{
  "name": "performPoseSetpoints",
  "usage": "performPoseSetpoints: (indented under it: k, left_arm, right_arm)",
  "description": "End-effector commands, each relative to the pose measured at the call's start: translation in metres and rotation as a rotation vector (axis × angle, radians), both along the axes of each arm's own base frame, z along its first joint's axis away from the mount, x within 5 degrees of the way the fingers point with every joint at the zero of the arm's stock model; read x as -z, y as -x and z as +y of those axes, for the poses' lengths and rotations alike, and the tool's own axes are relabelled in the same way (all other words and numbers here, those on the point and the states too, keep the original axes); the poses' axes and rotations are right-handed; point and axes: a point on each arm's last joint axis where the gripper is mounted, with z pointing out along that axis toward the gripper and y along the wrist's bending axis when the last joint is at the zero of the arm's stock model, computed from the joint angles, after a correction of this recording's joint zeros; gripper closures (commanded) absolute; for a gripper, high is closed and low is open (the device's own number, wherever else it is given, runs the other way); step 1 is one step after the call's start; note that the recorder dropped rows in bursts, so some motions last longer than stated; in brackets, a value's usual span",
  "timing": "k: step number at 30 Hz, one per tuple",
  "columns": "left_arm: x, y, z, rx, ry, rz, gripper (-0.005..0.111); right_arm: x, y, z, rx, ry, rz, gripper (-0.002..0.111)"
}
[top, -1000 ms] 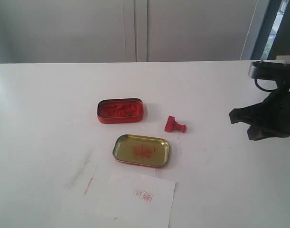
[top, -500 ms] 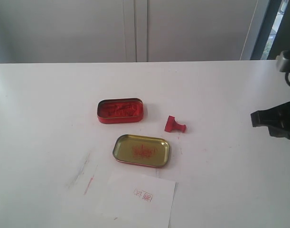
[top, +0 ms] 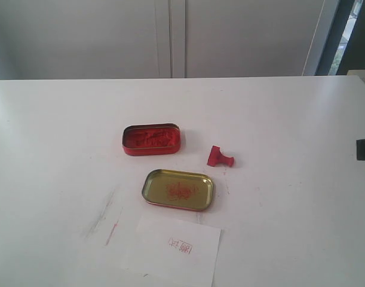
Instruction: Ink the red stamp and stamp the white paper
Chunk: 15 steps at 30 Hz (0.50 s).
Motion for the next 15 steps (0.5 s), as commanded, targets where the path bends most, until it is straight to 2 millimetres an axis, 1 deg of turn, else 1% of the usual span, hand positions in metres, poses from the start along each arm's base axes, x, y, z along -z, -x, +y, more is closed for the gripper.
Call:
performPoseSetpoints:
  k: [1, 15]
  left_arm:
    - [0.0030, 0.0005, -0.0001, -0.003, 0.005, 0.012, 0.107]
    - [0.0030, 0.0005, -0.0001, -0.003, 0.005, 0.012, 0.107]
  right_arm:
    - [-0.0009, 0.0050, -0.0018, 0.018, -0.006, -0.020, 0.108]
    - [0.0007, 0.0069, -0.0015, 0.018, -0.011, -0.004, 0.108]
